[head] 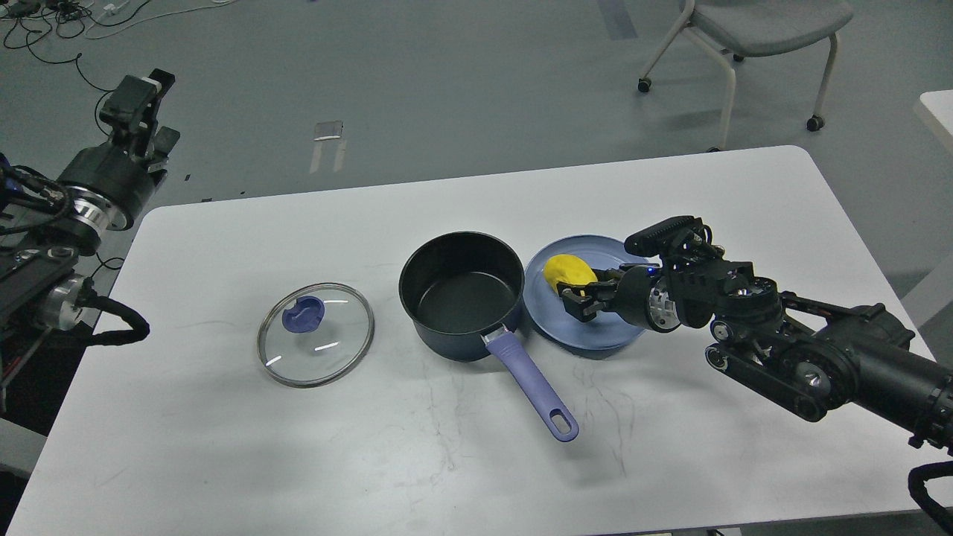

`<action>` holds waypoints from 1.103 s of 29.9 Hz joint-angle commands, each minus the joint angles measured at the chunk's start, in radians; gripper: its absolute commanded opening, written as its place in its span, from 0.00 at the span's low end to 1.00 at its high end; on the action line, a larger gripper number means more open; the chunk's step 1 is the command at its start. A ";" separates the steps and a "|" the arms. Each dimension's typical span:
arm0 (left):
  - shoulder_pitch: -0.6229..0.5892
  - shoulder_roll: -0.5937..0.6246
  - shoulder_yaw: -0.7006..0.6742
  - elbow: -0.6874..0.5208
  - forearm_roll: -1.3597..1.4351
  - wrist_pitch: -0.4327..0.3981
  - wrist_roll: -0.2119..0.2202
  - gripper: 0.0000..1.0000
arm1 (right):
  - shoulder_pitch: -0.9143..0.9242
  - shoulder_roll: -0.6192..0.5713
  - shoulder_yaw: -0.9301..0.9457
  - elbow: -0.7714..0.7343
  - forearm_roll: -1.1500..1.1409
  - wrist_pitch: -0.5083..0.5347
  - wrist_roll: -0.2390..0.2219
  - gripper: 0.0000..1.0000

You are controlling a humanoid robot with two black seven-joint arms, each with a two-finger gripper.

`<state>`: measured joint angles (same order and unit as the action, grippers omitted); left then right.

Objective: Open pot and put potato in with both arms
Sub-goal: 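Lift the potato with the right gripper and carry it over the saucepan, then lower the potato into the saucepan and open the right gripper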

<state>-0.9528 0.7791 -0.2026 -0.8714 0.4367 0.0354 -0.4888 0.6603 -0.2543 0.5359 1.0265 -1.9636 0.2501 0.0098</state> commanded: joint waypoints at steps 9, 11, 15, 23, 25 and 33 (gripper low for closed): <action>0.000 -0.012 0.000 0.000 0.004 0.003 0.000 0.98 | 0.171 -0.049 0.013 0.030 0.005 0.000 -0.001 0.22; 0.000 -0.012 -0.001 0.000 0.005 0.001 0.000 0.98 | 0.221 -0.037 0.000 0.034 0.006 0.009 -0.005 0.22; 0.000 -0.007 0.000 0.000 0.005 0.003 0.000 0.98 | 0.260 0.021 -0.056 0.032 0.014 0.017 -0.005 0.22; 0.000 0.000 0.000 0.000 0.005 0.001 0.000 0.98 | 0.265 0.142 -0.128 0.026 0.015 0.031 -0.007 0.22; 0.000 0.000 0.000 0.000 0.005 0.003 0.000 0.98 | 0.262 0.161 -0.136 0.021 0.015 0.037 -0.011 0.22; 0.002 0.000 0.000 0.000 0.005 0.003 0.000 0.98 | 0.248 0.168 -0.139 -0.005 0.022 0.057 -0.014 0.32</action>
<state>-0.9511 0.7795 -0.2024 -0.8713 0.4419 0.0379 -0.4888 0.9153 -0.0891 0.3980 1.0265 -1.9448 0.2930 -0.0046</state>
